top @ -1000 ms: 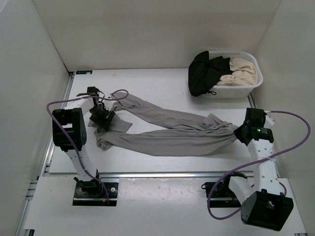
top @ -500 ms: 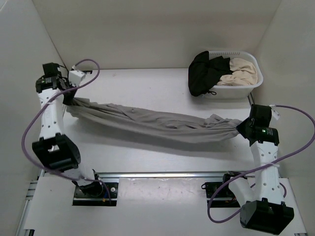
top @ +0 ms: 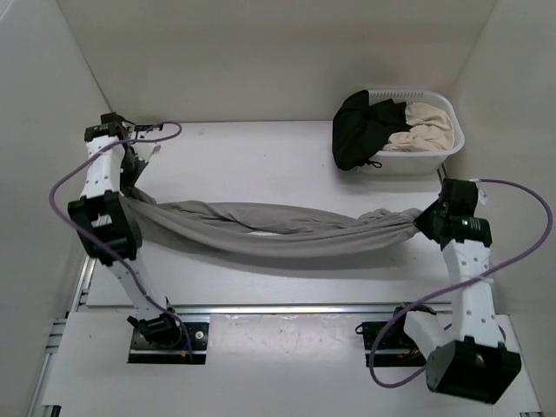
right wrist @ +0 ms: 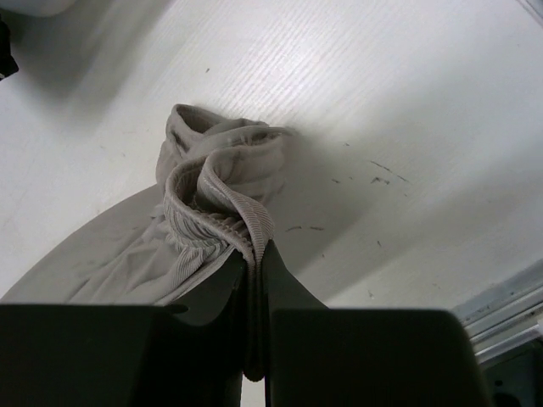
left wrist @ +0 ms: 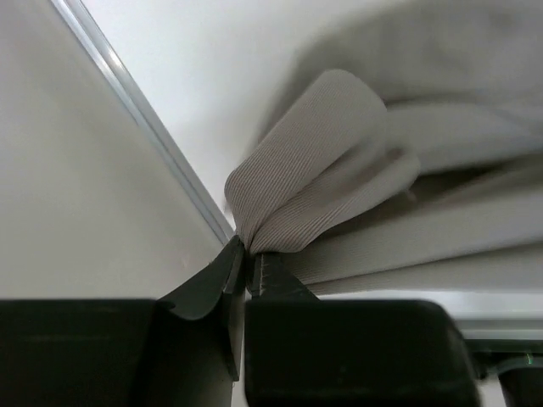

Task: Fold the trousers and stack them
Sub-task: Flatten the trousers out

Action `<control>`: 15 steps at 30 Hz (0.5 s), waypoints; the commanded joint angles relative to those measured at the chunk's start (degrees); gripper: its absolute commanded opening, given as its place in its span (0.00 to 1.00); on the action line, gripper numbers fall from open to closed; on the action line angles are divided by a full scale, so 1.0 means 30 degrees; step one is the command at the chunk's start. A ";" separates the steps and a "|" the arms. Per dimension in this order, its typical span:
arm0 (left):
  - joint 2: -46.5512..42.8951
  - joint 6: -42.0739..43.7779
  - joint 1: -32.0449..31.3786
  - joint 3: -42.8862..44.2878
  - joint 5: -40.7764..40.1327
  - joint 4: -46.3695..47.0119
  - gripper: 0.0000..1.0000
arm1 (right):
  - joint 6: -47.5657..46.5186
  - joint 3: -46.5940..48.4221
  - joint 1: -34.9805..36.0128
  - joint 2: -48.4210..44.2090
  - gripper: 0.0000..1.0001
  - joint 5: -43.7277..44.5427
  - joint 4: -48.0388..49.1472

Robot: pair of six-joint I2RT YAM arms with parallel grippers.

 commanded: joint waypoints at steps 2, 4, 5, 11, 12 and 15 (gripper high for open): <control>0.2914 -0.1065 -0.0416 0.6947 -0.0706 0.0197 0.15 | -0.0425 0.2661 -0.0085 0.2681 0.00 -0.0542 0.1660; 0.3972 -0.1065 -0.0416 0.8780 -0.1350 0.0194 0.15 | -0.0600 0.4588 -0.0261 0.3390 0.00 -0.1037 0.1484; 0.3974 -0.0804 -0.0416 0.9310 -0.2224 0.0542 0.15 | -0.0600 0.5239 -0.0261 0.3858 0.00 -0.1040 0.1484; 0.0494 -0.0333 0.0021 0.5808 -0.1536 0.2245 0.15 | -0.1011 0.6772 -0.0261 0.3661 0.00 -0.0954 0.0488; -0.0063 -0.0333 0.0226 0.4930 -0.1269 0.2245 0.15 | -0.1011 0.6276 -0.0261 0.3367 0.00 -0.0952 0.0256; -0.2290 0.0133 0.0228 0.0568 -0.0771 0.2245 0.15 | -0.0750 0.3349 -0.0436 0.2166 0.00 -0.0544 0.0079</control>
